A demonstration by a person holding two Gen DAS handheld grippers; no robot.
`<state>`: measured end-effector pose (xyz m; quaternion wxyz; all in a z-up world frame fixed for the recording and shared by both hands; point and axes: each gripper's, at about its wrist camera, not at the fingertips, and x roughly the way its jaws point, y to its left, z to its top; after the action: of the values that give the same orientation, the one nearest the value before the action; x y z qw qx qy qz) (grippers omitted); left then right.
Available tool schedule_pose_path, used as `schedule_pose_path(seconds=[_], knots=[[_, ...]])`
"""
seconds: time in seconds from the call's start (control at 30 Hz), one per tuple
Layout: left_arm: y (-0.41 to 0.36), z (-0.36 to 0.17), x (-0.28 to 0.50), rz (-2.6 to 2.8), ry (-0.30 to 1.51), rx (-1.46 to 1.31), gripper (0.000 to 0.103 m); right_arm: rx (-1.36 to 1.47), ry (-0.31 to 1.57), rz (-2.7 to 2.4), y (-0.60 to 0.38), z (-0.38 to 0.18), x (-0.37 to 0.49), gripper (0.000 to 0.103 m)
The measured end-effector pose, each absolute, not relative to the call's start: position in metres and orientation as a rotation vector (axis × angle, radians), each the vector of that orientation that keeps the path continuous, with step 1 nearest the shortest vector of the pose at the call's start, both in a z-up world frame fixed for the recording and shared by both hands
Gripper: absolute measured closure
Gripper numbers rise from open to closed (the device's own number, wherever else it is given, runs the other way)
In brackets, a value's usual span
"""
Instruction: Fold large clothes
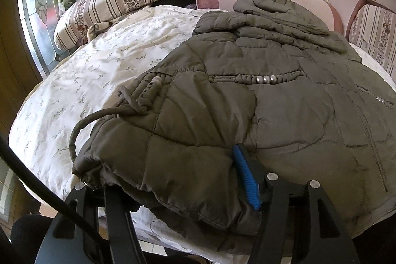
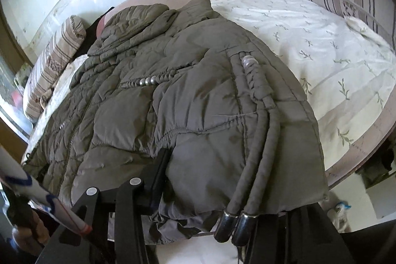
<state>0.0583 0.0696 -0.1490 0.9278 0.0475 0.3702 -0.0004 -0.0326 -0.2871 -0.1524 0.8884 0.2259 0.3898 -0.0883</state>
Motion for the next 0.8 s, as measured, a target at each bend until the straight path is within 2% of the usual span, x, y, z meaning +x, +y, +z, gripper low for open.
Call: schedule_pose_path(seconds=[0.5, 0.77, 0.8], knots=[[0.0687, -0.1493, 0.0549, 0.027, 0.743, 0.14, 0.035, 0.435, 0.852, -0.189, -0.2839, -0.1496, -0.0274, 0.053], [0.0683, -0.1491, 0.0547, 0.028, 0.739, 0.155, 0.036, 0.412, 0.834, -0.175, -0.2823, -0.1472, -0.0281, 0.068], [0.0676, -0.1489, 0.0548, 0.023, 0.739, 0.155, 0.038, 0.404, 0.831, -0.174, -0.2808, -0.1463, -0.0287, 0.069]])
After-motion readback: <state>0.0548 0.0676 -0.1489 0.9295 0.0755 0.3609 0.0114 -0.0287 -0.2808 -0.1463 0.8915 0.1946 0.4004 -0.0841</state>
